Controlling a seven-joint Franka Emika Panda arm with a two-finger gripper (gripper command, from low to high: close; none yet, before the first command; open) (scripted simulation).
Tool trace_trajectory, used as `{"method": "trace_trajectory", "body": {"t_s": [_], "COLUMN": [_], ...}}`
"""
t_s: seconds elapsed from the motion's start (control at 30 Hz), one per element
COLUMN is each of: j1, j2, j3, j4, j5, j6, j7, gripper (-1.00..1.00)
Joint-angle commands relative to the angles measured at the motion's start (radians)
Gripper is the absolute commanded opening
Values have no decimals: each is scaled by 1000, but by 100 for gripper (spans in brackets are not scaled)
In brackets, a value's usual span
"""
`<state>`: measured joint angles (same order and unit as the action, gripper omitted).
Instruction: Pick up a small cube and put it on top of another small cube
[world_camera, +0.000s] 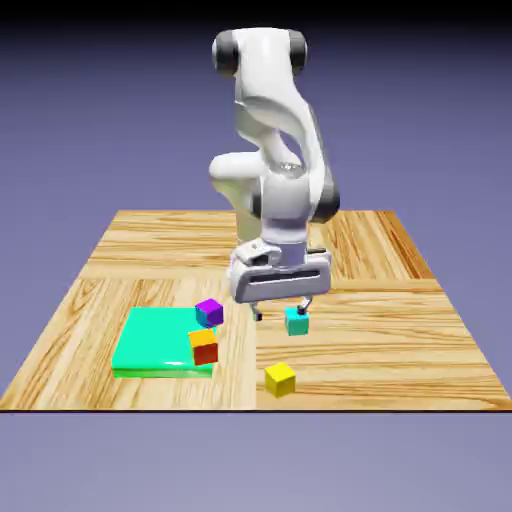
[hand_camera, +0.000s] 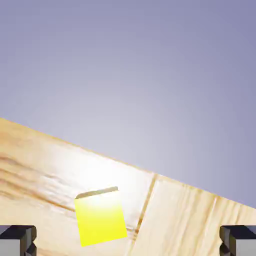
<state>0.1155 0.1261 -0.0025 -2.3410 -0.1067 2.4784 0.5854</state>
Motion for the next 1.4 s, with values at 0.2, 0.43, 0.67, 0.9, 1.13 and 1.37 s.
{"method": "trace_trajectory", "body": {"t_s": [0.2,0.43,0.67,0.9,1.13,1.37], "j1": [37,39,34,11,-11,-11], "j2": [254,412,203,-33,-269,-189], "j3": [-1,-15,36,143,249,267], "j4": [171,165,103,-150,-404,-505], "j5": [-39,-63,-8,95,197,187], "j6": [-204,-75,-224,-211,-198,-20], "j7": [-57,-48,-27,80,186,243], "gripper": [0,-100,-100,-100,-100,-100]}}
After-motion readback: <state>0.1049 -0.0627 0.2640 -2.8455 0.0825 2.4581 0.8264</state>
